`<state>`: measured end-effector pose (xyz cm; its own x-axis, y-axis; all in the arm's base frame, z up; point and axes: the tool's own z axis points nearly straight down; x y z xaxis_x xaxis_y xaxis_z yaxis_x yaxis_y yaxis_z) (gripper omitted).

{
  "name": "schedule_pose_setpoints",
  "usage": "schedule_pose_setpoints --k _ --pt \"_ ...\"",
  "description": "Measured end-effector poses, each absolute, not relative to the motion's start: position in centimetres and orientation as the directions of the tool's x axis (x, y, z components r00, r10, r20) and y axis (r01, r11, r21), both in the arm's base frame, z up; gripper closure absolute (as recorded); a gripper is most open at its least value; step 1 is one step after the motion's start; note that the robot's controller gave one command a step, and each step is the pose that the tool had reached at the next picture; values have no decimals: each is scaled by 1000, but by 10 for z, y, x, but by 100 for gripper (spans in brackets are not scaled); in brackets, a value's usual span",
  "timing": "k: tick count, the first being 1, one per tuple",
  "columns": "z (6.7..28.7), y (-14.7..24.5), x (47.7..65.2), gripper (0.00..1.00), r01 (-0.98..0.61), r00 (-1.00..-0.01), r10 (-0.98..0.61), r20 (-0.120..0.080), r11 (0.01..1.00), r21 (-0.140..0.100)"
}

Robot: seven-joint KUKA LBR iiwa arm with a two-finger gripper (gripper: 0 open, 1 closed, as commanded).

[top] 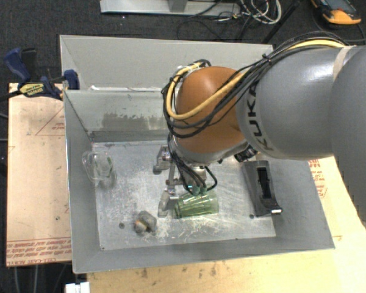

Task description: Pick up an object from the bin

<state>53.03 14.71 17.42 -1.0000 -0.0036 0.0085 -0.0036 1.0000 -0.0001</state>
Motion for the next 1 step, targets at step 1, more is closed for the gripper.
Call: schedule_pose_setpoints --k 1 --pt "179 146 532 0 -1 -1000 -1 0 1000 1"
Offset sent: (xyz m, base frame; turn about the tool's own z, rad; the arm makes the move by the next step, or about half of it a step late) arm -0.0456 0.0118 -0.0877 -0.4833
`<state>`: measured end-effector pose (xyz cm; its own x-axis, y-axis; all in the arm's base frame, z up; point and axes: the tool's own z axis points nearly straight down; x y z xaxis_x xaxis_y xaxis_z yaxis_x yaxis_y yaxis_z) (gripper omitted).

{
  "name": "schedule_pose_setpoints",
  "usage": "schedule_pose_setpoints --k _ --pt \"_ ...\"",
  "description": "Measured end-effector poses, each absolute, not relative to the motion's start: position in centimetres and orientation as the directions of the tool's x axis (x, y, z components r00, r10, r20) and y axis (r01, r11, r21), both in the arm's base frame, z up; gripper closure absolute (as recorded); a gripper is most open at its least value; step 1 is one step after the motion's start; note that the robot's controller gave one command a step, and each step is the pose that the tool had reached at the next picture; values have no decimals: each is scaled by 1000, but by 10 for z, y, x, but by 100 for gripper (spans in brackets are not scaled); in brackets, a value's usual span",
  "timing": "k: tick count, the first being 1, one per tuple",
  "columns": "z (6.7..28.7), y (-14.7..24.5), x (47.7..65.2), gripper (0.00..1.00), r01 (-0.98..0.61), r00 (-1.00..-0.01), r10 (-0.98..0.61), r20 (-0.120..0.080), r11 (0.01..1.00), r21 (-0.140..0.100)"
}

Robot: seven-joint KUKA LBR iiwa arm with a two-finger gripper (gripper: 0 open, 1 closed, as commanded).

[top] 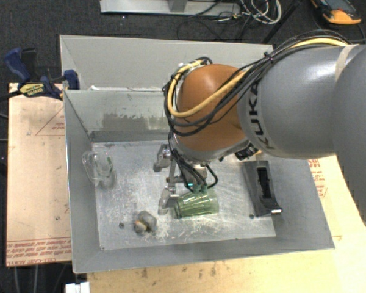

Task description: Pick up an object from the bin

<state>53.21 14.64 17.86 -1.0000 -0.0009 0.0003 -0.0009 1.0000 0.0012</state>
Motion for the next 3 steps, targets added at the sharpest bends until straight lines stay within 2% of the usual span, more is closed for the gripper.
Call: schedule_pose_setpoints --k 1,2,3 --pt "158 150 522 0 -131 -991 -131 -10 991 1" --pt "95 165 509 100 -218 -976 -218 11 976 -3" --pt "95 165 509 100 -218 -976 -217 10 976 -2"
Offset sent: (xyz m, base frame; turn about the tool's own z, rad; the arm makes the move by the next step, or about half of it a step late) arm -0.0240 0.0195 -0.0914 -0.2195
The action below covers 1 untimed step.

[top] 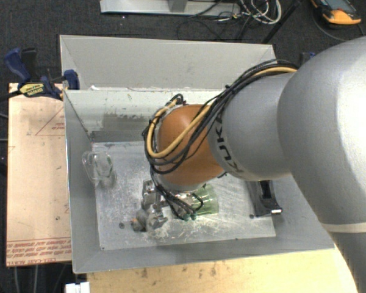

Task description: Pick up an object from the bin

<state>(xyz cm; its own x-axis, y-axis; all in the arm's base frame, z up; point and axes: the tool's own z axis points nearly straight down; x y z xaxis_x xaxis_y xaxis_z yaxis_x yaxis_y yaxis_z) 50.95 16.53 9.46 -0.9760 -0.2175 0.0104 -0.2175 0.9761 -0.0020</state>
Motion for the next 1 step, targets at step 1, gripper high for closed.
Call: schedule_pose_setpoints --k 1 --pt "94 165 509 100 -217 -976 -217 10 976 -2"
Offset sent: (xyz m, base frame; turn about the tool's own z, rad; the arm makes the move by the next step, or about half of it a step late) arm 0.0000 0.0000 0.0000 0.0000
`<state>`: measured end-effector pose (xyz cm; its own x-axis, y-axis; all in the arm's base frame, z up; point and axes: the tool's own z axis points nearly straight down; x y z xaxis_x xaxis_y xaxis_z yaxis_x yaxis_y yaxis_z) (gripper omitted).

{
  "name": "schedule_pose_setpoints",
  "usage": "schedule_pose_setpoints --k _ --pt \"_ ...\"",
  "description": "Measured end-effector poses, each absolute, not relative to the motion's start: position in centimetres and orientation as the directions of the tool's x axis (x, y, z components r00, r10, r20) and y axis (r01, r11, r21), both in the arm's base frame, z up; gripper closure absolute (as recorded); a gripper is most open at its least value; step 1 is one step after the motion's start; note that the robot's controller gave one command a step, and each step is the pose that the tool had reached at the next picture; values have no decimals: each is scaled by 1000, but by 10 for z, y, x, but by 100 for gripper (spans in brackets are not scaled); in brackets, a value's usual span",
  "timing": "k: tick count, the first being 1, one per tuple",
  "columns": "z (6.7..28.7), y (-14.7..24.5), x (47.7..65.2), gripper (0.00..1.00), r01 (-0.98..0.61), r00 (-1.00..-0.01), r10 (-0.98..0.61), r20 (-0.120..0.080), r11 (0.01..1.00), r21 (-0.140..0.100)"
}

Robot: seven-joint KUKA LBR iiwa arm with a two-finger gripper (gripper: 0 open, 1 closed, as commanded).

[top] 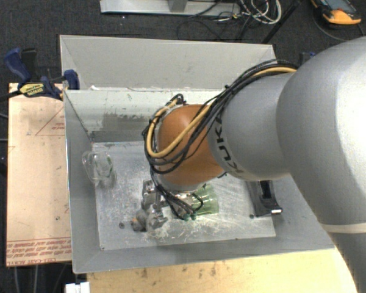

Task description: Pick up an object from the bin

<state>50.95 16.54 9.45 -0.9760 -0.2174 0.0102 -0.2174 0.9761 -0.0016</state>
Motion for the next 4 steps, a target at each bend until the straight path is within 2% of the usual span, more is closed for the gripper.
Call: schedule_pose_setpoints --k 3,4 --pt "94 165 509 100 -217 -976 -217 10 976 -1" --pt "138 160 502 100 -207 -978 -207 6 978 0"
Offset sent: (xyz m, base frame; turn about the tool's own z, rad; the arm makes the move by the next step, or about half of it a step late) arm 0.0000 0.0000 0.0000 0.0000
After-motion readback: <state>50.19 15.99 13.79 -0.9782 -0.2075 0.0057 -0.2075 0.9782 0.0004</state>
